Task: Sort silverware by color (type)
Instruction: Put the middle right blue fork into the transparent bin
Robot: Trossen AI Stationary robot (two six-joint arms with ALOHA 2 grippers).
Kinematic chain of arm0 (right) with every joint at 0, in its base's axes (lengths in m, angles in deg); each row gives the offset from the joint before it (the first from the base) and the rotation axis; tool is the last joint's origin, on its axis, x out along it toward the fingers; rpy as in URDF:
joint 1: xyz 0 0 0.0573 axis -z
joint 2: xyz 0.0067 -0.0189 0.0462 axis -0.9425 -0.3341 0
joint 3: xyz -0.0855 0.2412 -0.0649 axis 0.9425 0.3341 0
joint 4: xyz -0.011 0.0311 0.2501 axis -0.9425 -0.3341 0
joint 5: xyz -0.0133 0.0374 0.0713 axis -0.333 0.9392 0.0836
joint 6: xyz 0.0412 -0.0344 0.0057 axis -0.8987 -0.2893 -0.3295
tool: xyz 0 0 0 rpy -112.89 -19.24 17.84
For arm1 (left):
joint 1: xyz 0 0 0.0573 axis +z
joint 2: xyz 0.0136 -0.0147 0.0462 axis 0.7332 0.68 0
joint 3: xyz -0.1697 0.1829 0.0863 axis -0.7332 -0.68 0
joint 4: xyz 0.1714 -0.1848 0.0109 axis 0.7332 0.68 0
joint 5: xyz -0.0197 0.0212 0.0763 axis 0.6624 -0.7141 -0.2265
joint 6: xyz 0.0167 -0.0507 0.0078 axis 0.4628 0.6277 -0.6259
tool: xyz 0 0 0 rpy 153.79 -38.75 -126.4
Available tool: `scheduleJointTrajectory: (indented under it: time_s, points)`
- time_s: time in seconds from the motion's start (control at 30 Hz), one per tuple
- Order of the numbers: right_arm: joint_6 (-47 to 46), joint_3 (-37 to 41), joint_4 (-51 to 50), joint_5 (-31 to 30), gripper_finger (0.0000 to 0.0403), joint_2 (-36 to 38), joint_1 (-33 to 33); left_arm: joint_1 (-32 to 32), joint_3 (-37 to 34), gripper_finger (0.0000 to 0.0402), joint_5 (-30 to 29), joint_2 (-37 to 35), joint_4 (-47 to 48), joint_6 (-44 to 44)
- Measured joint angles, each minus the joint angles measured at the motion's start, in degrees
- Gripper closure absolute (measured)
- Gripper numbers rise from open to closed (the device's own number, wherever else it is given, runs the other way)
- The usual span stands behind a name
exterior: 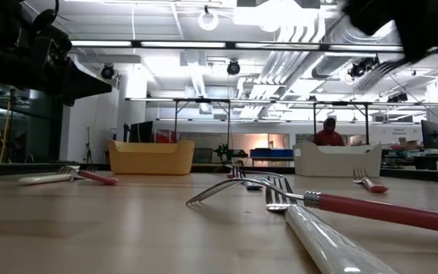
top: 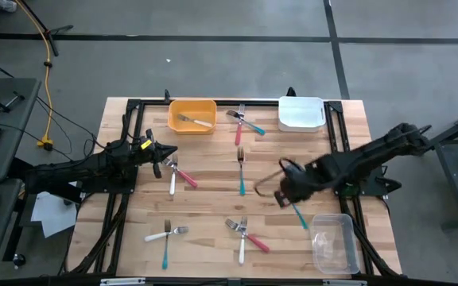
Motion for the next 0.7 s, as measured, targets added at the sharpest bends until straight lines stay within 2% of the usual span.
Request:
scheduleJointTrajectory:
  time_s: [0.17, 0.3, 0.5, 0.7]
  points:
    - [-20.2, -0.7, -0.7, -0.5, 0.0400, 0.0, -14.0, 0.0, 0.0, 0.0401, 0.0, 0.0, 0.0, 0.0]
    - [-30.5, -0.5, -1.2, -3.5, 0.0400, -1.0, -24.2, 0.0, 0.0, 0.0401, 0.0, 0.0, 0.0, 0.0]
    - [-36.2, -0.5, -3.0, -3.5, 0.0400, -3.9, -33.6, 0.0, 0.0, 0.0401, 0.0, 0.0, 0.0, 0.0]
    - [-33.9, -0.5, -8.4, -4.4, 0.0400, -6.0, -34.3, 0.0, 0.0, 0.0401, 0.0, 0.0, 0.0, 0.0]
